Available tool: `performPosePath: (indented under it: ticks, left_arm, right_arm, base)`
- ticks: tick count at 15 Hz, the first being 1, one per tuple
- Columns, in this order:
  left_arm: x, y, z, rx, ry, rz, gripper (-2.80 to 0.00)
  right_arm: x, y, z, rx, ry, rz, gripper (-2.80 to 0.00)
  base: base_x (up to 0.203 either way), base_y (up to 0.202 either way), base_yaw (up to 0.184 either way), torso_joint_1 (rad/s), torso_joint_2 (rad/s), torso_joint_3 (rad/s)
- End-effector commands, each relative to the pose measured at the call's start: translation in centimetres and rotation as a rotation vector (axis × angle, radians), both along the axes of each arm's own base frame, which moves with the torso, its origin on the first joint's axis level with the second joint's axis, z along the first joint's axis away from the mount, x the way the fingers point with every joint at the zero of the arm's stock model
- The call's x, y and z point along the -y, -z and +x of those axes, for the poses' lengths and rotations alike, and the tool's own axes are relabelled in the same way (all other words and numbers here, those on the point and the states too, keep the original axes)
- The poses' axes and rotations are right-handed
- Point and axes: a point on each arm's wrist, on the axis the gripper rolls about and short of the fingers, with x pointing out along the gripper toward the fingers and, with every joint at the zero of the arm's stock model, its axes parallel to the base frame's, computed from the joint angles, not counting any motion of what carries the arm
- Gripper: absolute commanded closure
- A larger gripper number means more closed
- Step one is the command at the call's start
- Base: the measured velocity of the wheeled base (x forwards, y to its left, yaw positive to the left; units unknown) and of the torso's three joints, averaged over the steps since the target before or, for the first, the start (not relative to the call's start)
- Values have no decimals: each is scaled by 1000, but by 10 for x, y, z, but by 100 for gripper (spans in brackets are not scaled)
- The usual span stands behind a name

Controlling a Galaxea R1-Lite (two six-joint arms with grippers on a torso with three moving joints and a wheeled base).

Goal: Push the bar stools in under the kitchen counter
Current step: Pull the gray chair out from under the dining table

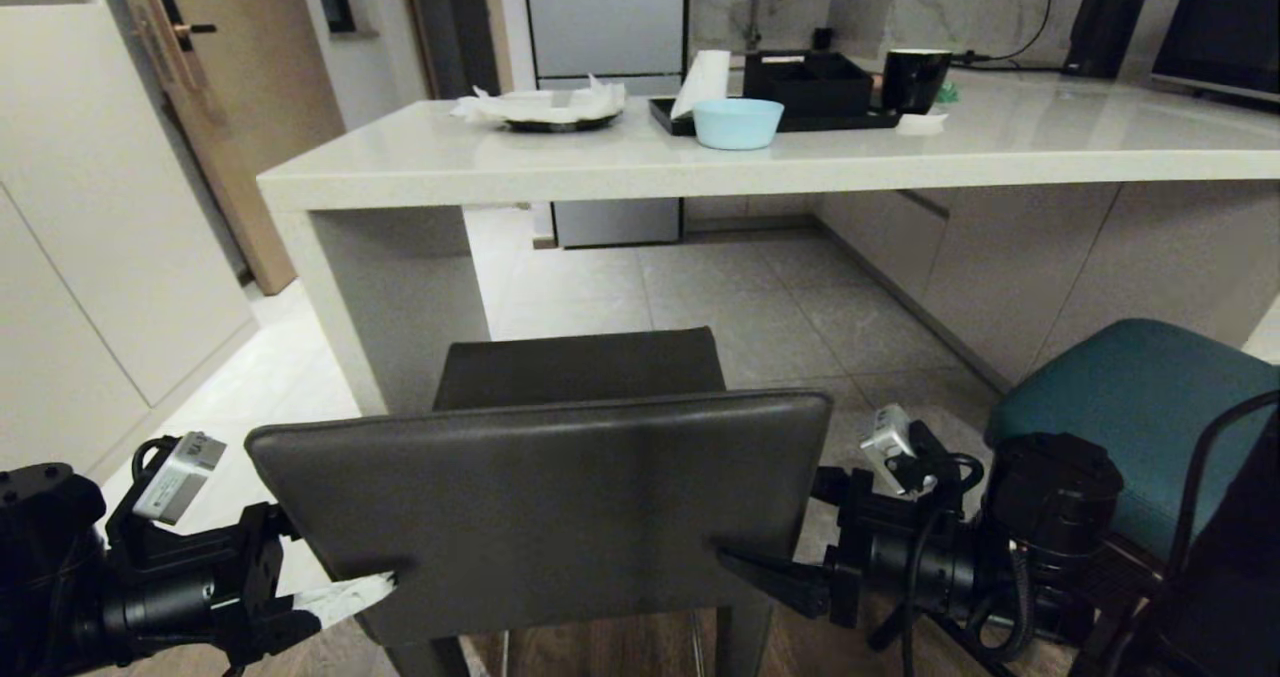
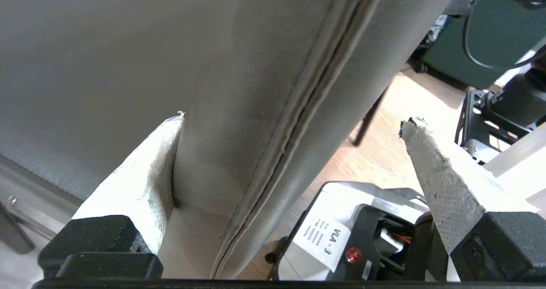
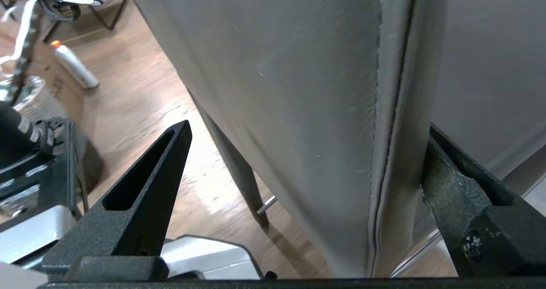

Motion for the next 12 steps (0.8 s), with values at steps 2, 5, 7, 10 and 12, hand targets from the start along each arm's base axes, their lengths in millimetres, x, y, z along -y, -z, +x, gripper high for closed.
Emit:
performPosePath:
  ticks: [2, 5, 7, 10, 12]
  left_arm:
    - [2, -4, -5, 19, 11, 2, -280]
    - [2, -4, -8, 13, 11, 0, -280]
    - [3, -3, -12, 3, 11, -1, -280]
    - [3, -3, -13, 2, 9, -1, -280]
    - [3, -5, -13, 11, 9, 0, -280]
  right_arm:
    - [1, -3, -3, 13, -6, 7, -280]
    - [3, -6, -6, 16, 3, 9, -280]
    - [6, -3, -10, -1, 8, -2, -280]
    - [6, -5, -10, 6, 11, 2, -280]
    - [6, -5, -10, 8, 13, 3, -280]
  base:
    - [-194, 0, -1, 1, -1, 1]
    - [-195, 0, -3, -2, 0, 2]
    - [-194, 0, -3, 4, 2, 4]
    - [-194, 0, -2, 0, 2, 7]
    - [-191, 0, -1, 3, -1, 2]
